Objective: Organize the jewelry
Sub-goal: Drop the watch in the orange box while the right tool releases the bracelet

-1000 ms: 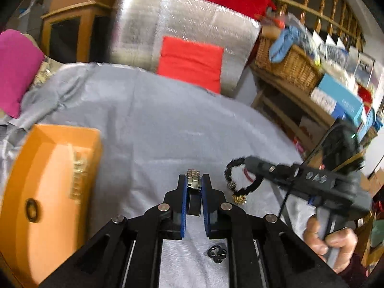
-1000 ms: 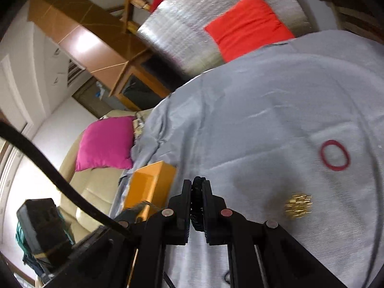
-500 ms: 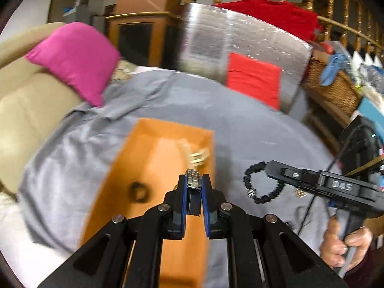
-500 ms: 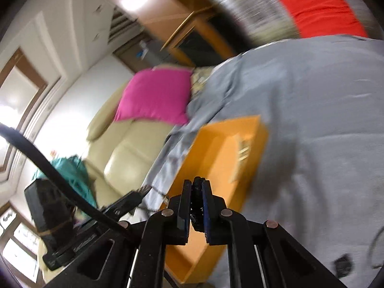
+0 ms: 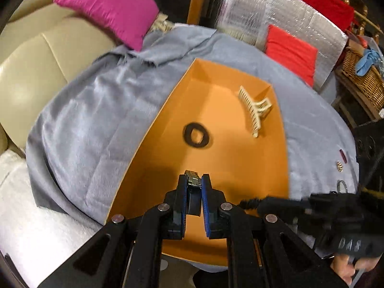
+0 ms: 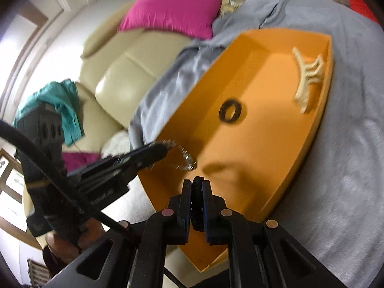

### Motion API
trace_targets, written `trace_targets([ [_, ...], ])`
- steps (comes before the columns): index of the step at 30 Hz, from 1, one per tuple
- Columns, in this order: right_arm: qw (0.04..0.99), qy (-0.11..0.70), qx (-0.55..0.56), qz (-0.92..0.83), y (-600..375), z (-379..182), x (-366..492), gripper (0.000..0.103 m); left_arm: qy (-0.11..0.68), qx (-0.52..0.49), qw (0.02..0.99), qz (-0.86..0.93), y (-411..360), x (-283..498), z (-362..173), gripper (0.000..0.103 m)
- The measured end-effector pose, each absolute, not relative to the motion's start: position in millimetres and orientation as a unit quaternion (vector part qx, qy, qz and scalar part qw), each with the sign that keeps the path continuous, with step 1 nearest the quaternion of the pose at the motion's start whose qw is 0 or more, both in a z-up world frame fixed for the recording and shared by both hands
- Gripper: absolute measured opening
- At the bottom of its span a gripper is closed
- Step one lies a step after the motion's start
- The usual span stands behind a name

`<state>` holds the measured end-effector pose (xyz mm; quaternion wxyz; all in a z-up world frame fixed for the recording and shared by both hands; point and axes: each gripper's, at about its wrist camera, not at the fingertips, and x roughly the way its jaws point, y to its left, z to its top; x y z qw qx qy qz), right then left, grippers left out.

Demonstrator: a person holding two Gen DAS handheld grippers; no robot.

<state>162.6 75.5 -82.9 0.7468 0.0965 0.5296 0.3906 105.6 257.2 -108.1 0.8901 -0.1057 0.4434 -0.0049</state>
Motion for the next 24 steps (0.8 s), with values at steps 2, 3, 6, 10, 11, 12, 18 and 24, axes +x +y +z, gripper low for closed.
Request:
trace_targets([
  [2, 0.743, 0.538, 0.083, 0.389, 83, -90, 160, 0.01, 0.45, -0.106, 0.887, -0.003, 258, 109, -115, 0.012],
  [3, 0.743, 0.54, 0.079, 0.388, 83, -93, 160, 0.01, 0.454, -0.105, 0.885, 0.0, 259, 111, -120, 0.012],
  [6, 0.745, 0.545, 0.068, 0.379, 85, -100, 160, 0.01, 0.466, -0.105, 0.878, 0.005, 260, 119, -130, 0.012],
  [10, 0.747, 0.553, 0.059, 0.363, 83, -105, 164, 0.012, 0.487, -0.097, 0.868, 0.016, 260, 134, -143, 0.012],
  [11, 0.75, 0.554, 0.059, 0.357, 81, -105, 165, 0.012, 0.491, -0.097, 0.866, 0.016, 260, 136, -145, 0.012],
  [12, 0.75, 0.556, 0.059, 0.353, 78, -104, 165, 0.013, 0.497, -0.096, 0.862, 0.02, 260, 139, -148, 0.012],
  [18, 0.757, 0.547, 0.084, 0.348, 55, -92, 172, 0.019, 0.509, -0.089, 0.856, 0.033, 255, 143, -150, 0.013],
  [24, 0.776, 0.522, 0.138, 0.326, 10, -76, 188, 0.022, 0.487, -0.043, 0.87, 0.06, 230, 143, -122, 0.038],
])
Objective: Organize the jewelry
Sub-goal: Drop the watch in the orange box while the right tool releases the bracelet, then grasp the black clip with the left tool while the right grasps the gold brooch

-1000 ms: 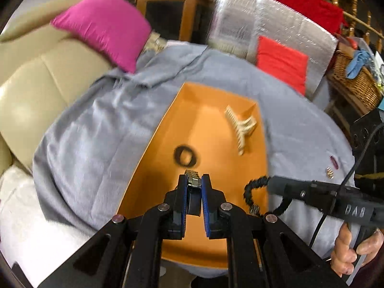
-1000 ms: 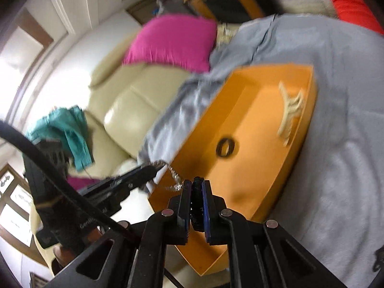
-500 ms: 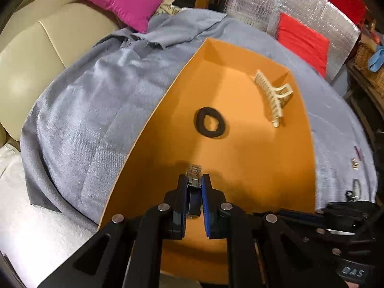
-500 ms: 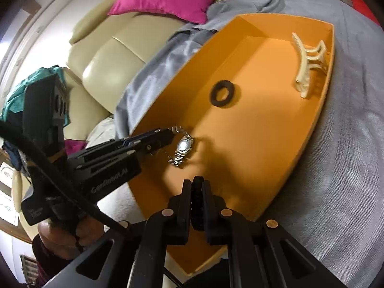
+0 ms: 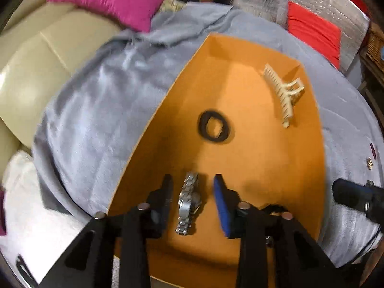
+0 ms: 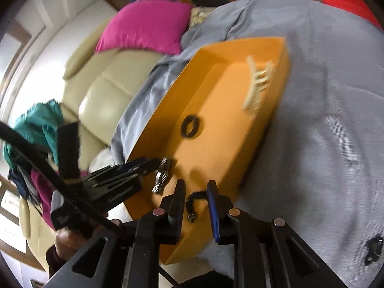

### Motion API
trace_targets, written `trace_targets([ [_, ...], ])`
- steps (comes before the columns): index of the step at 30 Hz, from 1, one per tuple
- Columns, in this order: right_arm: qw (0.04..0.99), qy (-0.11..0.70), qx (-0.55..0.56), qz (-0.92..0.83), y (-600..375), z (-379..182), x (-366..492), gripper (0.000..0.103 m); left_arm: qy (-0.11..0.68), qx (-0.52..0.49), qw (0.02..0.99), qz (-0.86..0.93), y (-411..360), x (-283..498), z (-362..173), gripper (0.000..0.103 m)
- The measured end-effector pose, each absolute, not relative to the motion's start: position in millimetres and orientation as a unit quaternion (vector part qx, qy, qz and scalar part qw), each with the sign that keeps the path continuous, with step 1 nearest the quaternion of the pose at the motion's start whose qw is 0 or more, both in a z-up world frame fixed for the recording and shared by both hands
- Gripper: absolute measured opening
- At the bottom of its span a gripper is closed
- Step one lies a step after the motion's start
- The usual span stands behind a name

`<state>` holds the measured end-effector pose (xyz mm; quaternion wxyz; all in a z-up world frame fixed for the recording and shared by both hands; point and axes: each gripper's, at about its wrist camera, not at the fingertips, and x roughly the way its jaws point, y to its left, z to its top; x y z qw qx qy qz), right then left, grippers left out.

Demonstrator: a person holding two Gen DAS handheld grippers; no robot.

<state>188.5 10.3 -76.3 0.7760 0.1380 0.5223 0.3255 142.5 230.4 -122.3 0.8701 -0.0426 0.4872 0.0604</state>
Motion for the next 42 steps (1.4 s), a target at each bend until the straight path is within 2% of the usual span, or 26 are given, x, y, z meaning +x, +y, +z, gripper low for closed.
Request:
trace_targets([
  [8, 0.798, 0.499, 0.2, 0.274, -77, -57, 202, 0.021, 0.434, 0.02, 0.9, -0.017, 136, 138, -70, 0.044],
  [10, 0.805, 0.491, 0.214, 0.256, -104, -55, 201, 0.021, 0.43, 0.029, 0.902, -0.043, 109, 135, -66, 0.05],
  [14, 0.815, 0.483, 0.245, 0.209, -164, -52, 199, 0.021, 0.434, 0.056, 0.895, -0.088, 57, 128, -75, 0.052],
  [16, 0.816, 0.48, 0.256, 0.194, -186, -50, 198, 0.026, 0.446, 0.065, 0.887, -0.101, 36, 127, -84, 0.052],
  [18, 0.818, 0.478, 0.267, 0.175, -209, -49, 193, 0.05, 0.459, 0.069, 0.879, -0.11, 19, 125, -94, 0.052],
  [20, 0.824, 0.472, 0.272, 0.158, -227, -48, 187, 0.057, 0.465, 0.078, 0.874, -0.119, 6, 123, -101, 0.052],
  [24, 0.824, 0.47, 0.287, 0.132, -263, -49, 176, 0.057, 0.471, 0.093, 0.867, -0.133, -11, 117, -114, 0.055],
  [32, 0.807, 0.484, 0.323, 0.097, -312, -75, 175, 0.057, 0.481, 0.06, 0.855, -0.182, -17, 117, -128, 0.055],
  [42, 0.793, 0.522, 0.305, 0.079, -305, -109, 203, 0.057, 0.487, 0.042, 0.837, -0.244, -24, 131, -139, 0.057],
])
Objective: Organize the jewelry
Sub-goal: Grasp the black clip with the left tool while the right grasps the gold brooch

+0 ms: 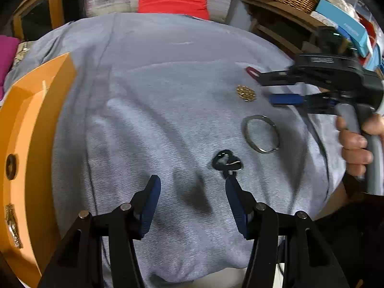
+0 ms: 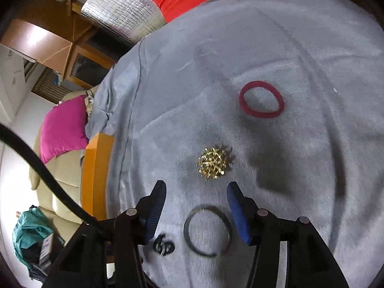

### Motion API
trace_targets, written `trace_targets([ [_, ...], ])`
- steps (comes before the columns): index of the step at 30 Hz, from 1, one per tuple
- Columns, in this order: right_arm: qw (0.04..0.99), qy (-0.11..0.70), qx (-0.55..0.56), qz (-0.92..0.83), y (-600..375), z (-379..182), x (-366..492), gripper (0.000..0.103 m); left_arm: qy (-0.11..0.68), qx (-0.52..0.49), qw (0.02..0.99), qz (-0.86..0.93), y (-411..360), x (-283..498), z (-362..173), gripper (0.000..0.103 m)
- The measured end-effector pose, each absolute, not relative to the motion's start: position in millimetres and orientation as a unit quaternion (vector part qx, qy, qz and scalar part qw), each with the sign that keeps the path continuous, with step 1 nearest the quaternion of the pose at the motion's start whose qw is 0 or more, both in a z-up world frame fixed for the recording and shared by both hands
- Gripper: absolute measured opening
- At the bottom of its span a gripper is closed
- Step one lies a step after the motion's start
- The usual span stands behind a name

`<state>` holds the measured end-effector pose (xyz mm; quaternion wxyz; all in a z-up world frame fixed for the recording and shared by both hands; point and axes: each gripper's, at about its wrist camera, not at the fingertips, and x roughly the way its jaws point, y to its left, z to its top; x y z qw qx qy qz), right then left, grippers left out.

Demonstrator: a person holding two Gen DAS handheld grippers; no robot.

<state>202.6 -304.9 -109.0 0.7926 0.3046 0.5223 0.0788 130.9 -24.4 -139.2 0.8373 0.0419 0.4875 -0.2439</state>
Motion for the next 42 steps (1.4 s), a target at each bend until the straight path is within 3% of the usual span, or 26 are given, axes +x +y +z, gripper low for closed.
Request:
trace_targets([
  [14, 0.828, 0.541, 0.146, 0.037, -268, -122, 237, 0.058, 0.481, 0.112, 0.821, -0.287, -74, 131, -148, 0.057],
  [18, 0.835, 0.541, 0.095, 0.031, -260, -122, 235, 0.051, 0.485, 0.133, 0.814, -0.291, -91, 137, -155, 0.057],
  [24, 0.842, 0.537, 0.054, 0.02, -254, -122, 234, 0.041, 0.497, 0.123, 0.808, -0.291, -93, 145, -159, 0.026],
  [27, 0.845, 0.533, 0.051, 0.019, -253, -122, 234, 0.04, 0.498, 0.114, 0.81, -0.287, -90, 148, -158, 0.02],
  [42, 0.871, 0.475, 0.119, 0.04, -261, -86, 214, 0.04, 0.445, 0.065, 0.854, -0.262, -48, 146, -128, 0.018],
])
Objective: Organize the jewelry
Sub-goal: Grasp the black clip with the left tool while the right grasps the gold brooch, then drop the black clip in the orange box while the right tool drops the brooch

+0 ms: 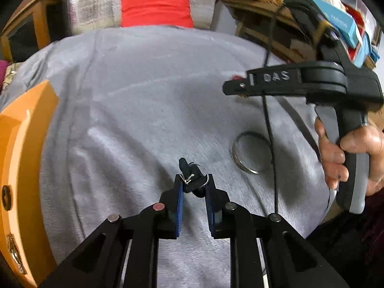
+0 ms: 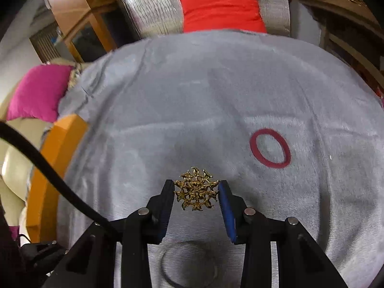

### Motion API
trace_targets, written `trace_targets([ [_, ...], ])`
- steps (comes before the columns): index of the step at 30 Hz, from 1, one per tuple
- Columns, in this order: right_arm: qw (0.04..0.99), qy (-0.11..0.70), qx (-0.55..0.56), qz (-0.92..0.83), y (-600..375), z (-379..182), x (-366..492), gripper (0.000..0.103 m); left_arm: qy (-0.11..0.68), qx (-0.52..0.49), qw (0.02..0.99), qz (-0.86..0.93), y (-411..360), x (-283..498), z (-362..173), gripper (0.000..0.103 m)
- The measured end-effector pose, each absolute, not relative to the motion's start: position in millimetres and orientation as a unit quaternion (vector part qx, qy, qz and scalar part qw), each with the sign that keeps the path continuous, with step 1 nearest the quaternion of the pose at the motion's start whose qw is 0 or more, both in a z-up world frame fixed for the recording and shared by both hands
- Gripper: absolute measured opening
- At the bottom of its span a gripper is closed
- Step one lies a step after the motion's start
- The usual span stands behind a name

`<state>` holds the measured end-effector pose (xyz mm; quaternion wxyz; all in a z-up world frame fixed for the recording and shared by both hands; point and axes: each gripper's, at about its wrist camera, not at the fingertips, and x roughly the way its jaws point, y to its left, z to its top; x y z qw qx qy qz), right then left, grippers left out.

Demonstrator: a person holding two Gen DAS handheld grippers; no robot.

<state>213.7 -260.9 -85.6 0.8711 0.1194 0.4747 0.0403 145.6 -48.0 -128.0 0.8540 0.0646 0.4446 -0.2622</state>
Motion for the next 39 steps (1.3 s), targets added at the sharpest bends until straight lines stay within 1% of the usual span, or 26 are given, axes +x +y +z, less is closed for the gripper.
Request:
trace_targets([
  [4, 0.885, 0.444, 0.128, 0.054, -252, -69, 207, 0.04, 0.416, 0.049, 0.874, -0.247, -33, 140, -114, 0.018],
  [7, 0.893, 0.423, 0.135, 0.071, -239, -57, 206, 0.04, 0.38, 0.044, 0.895, -0.229, -20, 127, -100, 0.018],
  [11, 0.903, 0.394, 0.135, 0.108, -210, -39, 200, 0.04, 0.324, 0.02, 0.922, -0.212, 11, 108, -74, 0.018],
  [13, 0.906, 0.382, 0.13, 0.129, -194, -33, 199, 0.04, 0.308, 0.001, 0.931, -0.197, 32, 102, -64, 0.018],
  [15, 0.906, 0.37, 0.128, 0.157, -172, -25, 198, 0.04, 0.3, -0.023, 0.937, -0.178, 61, 97, -54, 0.018],
  [19, 0.893, 0.366, 0.133, 0.225, -119, -12, 203, 0.04, 0.303, -0.036, 0.944, -0.123, 112, 106, -46, 0.018],
  [22, 0.881, 0.37, 0.131, 0.264, -79, -8, 208, 0.04, 0.31, -0.048, 0.946, -0.079, 157, 111, -49, 0.018],
  [25, 0.867, 0.386, 0.118, 0.292, -37, -7, 219, 0.04, 0.331, -0.054, 0.94, -0.057, 183, 112, -56, 0.018],
  [32, 0.8, 0.485, 0.119, 0.332, 54, -30, 270, 0.04, 0.401, -0.07, 0.913, -0.041, 209, 137, -98, 0.018],
  [35, 0.777, 0.527, 0.103, 0.328, 78, -50, 280, 0.04, 0.408, -0.082, 0.909, -0.027, 227, 143, -105, 0.018],
  [39, 0.769, 0.547, 0.072, 0.325, 97, -69, 281, 0.04, 0.418, -0.065, 0.906, -0.002, 243, 142, -115, 0.018],
])
